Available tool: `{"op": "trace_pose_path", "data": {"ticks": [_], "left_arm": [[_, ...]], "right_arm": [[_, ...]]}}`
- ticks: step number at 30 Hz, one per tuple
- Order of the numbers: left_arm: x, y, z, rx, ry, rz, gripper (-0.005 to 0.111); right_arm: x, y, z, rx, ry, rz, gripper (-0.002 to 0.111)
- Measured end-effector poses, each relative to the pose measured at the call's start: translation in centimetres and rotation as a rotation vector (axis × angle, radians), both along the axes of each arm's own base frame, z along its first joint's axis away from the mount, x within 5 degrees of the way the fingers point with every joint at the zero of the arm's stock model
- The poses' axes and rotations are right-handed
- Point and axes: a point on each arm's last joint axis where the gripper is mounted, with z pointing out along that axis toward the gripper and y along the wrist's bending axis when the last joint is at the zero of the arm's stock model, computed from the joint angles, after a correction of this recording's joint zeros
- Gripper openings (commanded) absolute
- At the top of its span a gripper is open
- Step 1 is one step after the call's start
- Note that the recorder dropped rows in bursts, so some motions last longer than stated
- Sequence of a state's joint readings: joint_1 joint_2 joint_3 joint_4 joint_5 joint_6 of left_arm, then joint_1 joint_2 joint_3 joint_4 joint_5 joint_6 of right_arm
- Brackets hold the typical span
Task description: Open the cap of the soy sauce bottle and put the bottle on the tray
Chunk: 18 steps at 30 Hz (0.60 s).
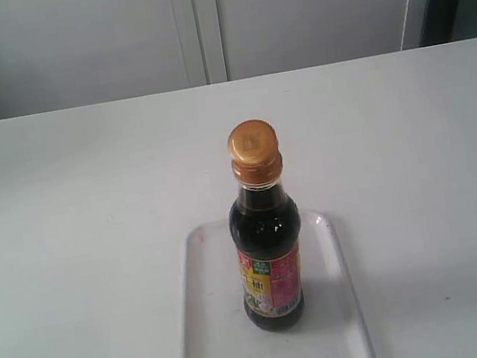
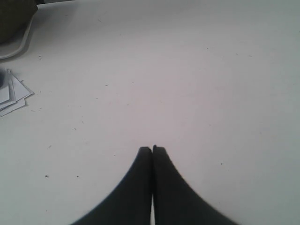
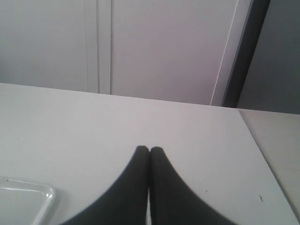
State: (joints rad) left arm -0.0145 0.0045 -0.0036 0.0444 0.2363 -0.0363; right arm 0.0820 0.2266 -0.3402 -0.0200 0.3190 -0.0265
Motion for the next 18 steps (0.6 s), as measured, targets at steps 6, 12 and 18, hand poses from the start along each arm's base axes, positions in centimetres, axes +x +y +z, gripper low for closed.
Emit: {"op": "trace_pose_path", "data": {"ticks": [6, 12, 18], "left_arm": [[0.0, 0.0, 0.0, 0.000, 0.000, 0.000, 0.000], [0.0, 0.0, 0.0, 0.000, 0.000, 0.000, 0.000], [0.0, 0.0, 0.0, 0.000, 0.000, 0.000, 0.000]], "right_arm": [[-1.7, -0.1, -3.2, 0.003, -0.035, 0.000, 0.000], [-1.6, -0.1, -5.9, 0.006, 0.009, -0.001, 0.000], [-1.2, -0.1, -8.7, 0.000, 0.083, -0.001, 0.000]]}}
